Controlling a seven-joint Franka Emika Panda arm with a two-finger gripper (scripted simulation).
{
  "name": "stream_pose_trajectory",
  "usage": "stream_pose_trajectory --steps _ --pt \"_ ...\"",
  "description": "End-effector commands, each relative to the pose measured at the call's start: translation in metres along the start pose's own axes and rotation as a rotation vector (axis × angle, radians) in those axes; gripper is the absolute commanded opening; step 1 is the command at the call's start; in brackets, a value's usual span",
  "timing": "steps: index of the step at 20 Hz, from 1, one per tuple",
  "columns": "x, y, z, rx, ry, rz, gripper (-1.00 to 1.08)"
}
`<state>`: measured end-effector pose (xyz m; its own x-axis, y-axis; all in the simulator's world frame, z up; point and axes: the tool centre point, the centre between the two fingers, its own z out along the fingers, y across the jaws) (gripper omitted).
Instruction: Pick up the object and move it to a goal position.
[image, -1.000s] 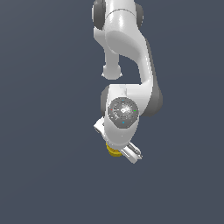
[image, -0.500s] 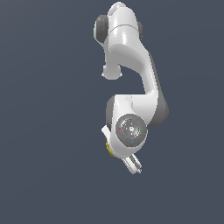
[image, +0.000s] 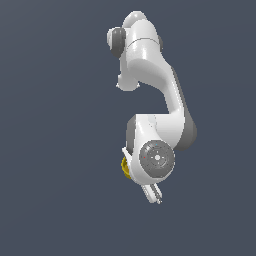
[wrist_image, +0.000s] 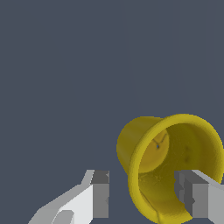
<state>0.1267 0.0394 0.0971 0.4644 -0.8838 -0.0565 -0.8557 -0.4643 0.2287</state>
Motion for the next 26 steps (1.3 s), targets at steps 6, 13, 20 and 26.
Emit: stream_pose_trajectory --steps 6,13,20,26 --pt "-0.002 -0.002 0.002 -0.007 -0.001 0.023 0.28" --pt "-0.002 -0.001 0.012 -0.007 -0.001 0.024 0.28" --pt "-0.002 -0.001 0.029 -0.008 -0.001 0.026 0.28" --pt "-0.002 -0.002 0.032 -0.008 -0.001 0.027 0.28"
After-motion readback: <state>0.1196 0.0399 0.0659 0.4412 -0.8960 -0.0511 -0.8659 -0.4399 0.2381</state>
